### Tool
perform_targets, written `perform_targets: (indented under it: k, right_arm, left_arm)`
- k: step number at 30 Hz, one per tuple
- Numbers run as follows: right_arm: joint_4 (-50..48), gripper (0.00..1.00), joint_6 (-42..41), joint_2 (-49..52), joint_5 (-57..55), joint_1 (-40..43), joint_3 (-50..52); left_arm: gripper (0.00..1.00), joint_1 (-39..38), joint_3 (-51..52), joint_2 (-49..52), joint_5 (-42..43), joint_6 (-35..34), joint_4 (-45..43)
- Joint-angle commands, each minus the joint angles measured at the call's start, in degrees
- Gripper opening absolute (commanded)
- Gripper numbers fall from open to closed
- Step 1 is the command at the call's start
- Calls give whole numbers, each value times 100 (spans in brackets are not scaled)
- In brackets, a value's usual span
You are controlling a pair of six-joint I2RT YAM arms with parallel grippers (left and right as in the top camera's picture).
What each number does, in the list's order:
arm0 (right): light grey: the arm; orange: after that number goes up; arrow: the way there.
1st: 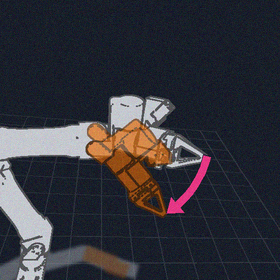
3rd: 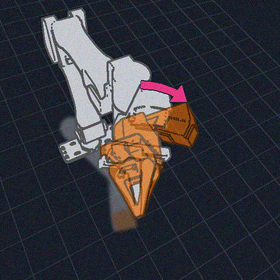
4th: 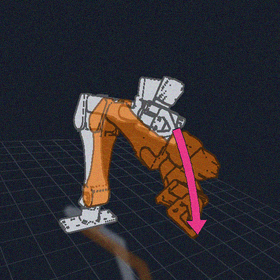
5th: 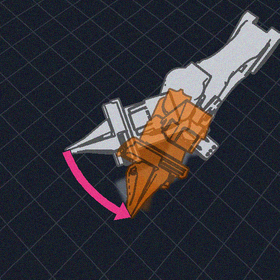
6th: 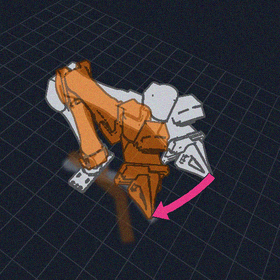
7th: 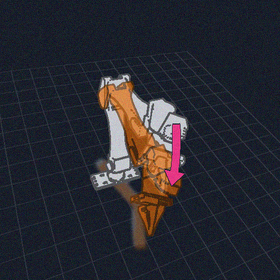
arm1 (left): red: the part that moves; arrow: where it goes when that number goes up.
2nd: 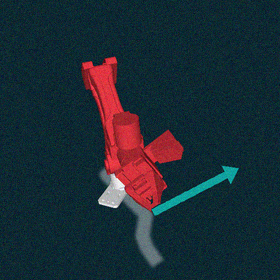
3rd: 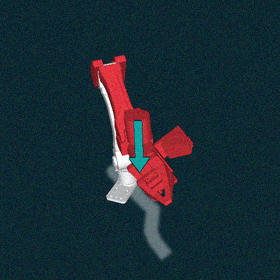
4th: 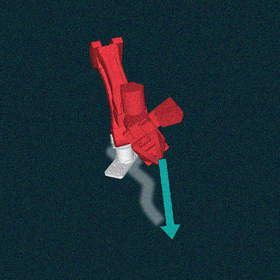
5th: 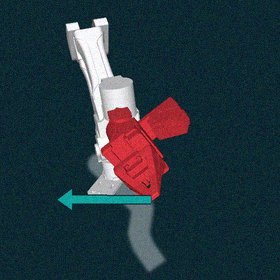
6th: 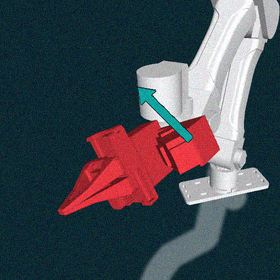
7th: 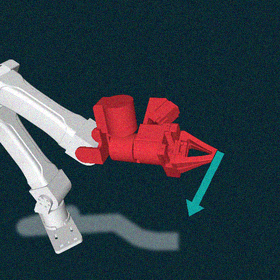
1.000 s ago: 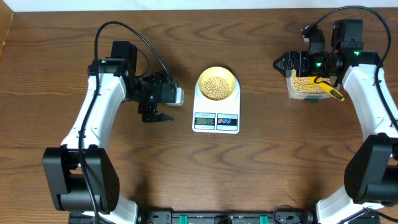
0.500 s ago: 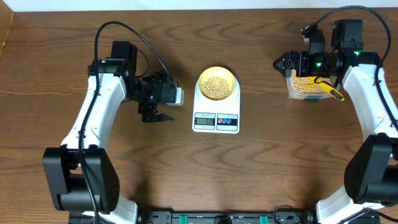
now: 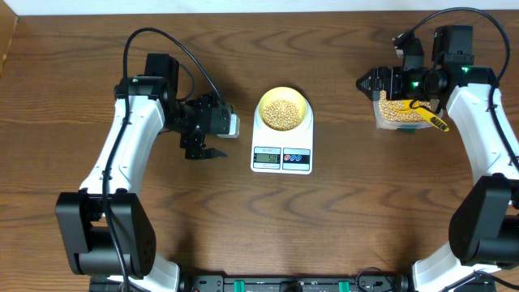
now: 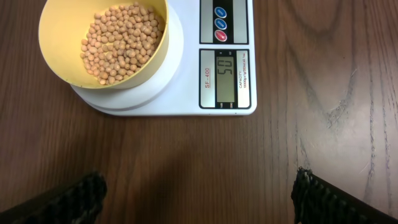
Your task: Scoop item into bowl and weigh 50g on scale
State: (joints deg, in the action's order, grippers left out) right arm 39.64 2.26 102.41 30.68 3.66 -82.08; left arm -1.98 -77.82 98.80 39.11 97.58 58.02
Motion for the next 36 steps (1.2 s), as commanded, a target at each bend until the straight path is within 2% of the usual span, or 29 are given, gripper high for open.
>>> perform_targets:
  k: [1,13,24,36]
  right_arm:
    - [0,99,11,-116,92,-28,-103]
    - [4,99,11,-422,-116,-39,-68]
    - [2,99,11,-2330,-444,-63,-68]
    - [260,99,15,-3683,-584,-63,-68]
  left_arm:
    - [98,-13,-7,0,90,76,13]
    - [97,-13,-7,0,90,79,13]
    - [98,-13,-4,0,90,76,13]
    - [98,-13,-7,0,90,76,13]
